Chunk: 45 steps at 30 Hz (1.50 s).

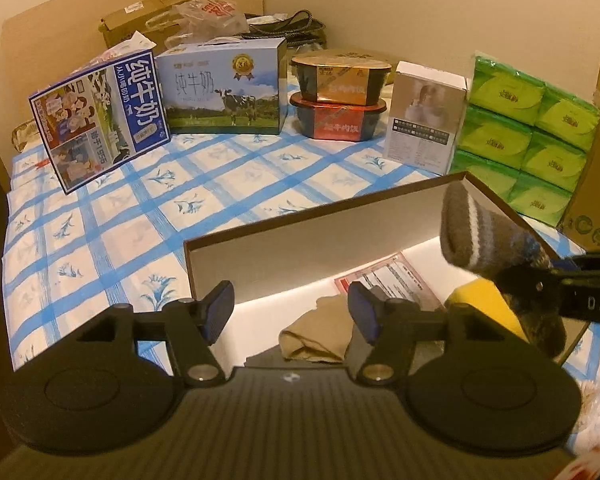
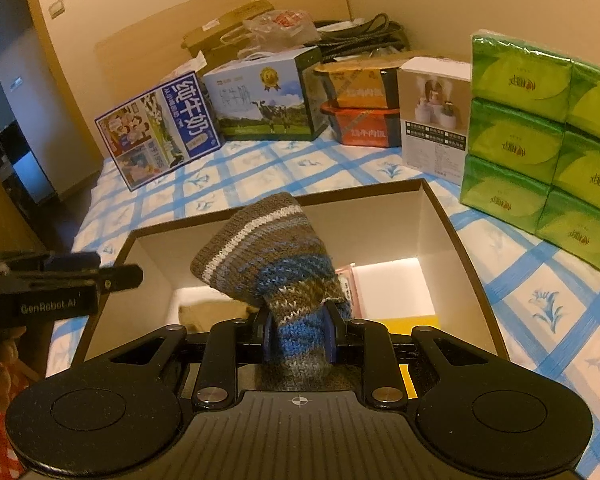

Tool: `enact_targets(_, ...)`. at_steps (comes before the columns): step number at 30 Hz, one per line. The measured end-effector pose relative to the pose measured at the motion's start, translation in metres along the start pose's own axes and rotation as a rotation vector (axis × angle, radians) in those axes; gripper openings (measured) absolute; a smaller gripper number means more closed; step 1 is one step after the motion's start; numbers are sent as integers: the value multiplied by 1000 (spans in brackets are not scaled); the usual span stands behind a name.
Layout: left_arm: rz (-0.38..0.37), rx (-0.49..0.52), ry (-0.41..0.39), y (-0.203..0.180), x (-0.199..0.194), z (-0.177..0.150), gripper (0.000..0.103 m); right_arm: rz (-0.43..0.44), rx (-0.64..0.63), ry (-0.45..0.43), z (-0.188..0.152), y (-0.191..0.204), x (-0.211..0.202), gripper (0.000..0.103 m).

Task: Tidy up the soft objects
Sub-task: 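Open the left tool to drop the beige sock into the box, then lower the striped sock into the box and open the right tool, then move both tools back to the blue towel and packet beside the box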

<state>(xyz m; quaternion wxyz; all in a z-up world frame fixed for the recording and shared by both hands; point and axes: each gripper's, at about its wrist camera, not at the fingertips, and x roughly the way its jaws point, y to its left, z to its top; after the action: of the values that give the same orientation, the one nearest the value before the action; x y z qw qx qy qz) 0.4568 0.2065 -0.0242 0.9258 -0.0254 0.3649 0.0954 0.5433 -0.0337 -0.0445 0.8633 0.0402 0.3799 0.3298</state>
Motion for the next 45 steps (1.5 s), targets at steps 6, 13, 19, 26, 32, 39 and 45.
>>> enact_targets(6,-5,7,1,-1,-4,-2,61,16,20,-30,5,3,-1,34)
enact_targets(13,-13,-7,-4,2,-10,-2,62,4,77,-133,10,2,-11,73)
enact_targets(19,-18,-11,-7,1,-17,-4,63,-1,57,-113,5,2,-16,73)
enact_targets(26,-29,-15,-10,-3,-28,-7,64,-5,49,-93,-11,2,-27,74)
enact_targets(32,-42,-34,-17,-5,-45,-11,65,-7,53,-97,-17,1,-43,75)
enact_targets(39,-62,-52,-18,-9,-69,-20,66,1,86,-105,-26,2,-66,76)
enact_targets(45,-78,-66,-38,-12,-99,-30,66,5,116,-106,-40,5,-89,76)
